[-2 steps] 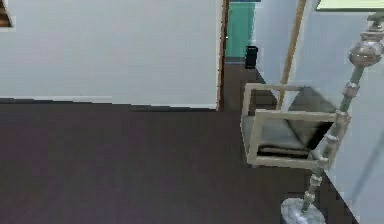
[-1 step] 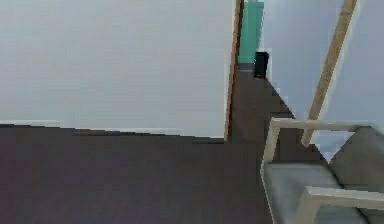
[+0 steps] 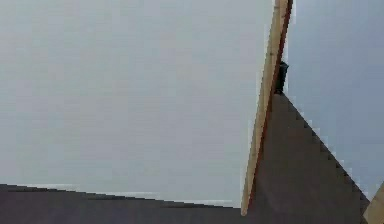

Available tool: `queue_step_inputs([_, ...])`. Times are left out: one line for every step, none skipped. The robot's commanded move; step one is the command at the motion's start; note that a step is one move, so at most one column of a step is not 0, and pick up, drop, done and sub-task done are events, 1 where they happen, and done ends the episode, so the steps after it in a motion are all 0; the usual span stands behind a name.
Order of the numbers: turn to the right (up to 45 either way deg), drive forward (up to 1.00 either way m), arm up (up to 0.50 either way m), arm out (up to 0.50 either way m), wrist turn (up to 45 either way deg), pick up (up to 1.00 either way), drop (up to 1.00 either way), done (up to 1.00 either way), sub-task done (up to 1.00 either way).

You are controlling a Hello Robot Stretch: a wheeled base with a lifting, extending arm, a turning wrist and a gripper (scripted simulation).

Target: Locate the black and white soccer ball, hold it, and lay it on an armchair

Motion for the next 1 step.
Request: queue_step_inputs([0.0,0.55,0.0,0.0,0.0,0.0,0.0,0.0,0.0])
